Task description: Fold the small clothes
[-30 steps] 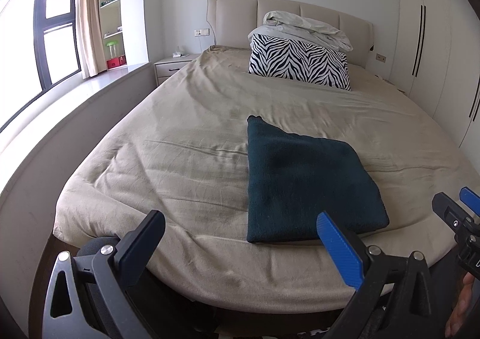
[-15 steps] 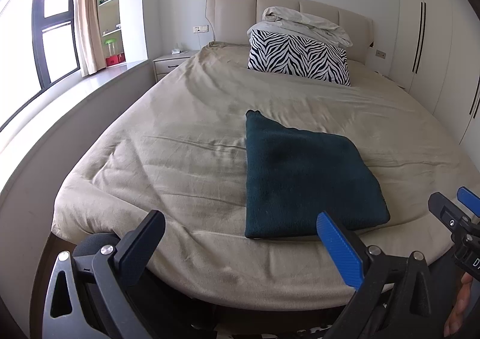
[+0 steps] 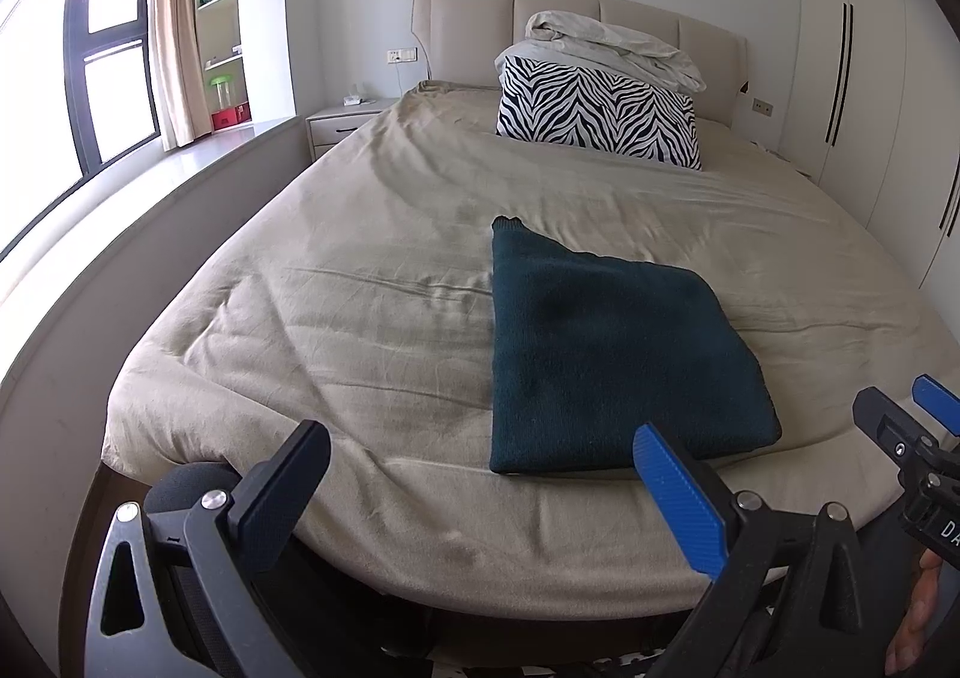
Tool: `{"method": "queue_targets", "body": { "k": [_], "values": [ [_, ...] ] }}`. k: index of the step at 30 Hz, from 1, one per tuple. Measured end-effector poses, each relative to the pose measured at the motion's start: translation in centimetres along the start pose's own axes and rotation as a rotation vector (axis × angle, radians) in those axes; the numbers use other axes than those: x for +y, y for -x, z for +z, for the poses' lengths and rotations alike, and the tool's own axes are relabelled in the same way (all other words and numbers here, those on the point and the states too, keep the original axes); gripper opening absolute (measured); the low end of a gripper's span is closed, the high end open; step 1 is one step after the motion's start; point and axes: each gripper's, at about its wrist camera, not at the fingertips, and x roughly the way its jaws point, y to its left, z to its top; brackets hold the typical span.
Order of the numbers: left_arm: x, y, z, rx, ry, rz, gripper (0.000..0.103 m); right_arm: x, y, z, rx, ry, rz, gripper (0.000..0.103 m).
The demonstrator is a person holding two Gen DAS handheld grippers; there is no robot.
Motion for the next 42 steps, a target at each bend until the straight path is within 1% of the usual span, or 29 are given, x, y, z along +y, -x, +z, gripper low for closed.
{"method": "queue_targets", "body": {
  "k": [25, 42],
  "values": [
    [0.1, -0.4, -1.0, 0.012, 0.002, 0.002, 0.103, -0.1, -0.2, -0.1, 0.005, 0.001, 0.000, 0.097],
    [0.1, -0.4, -0.9, 0.016, 0.003, 0.000, 0.103, -0.1, -0.3, -0.1, 0.006, 0.003, 0.002, 0.097]
  ]
}}
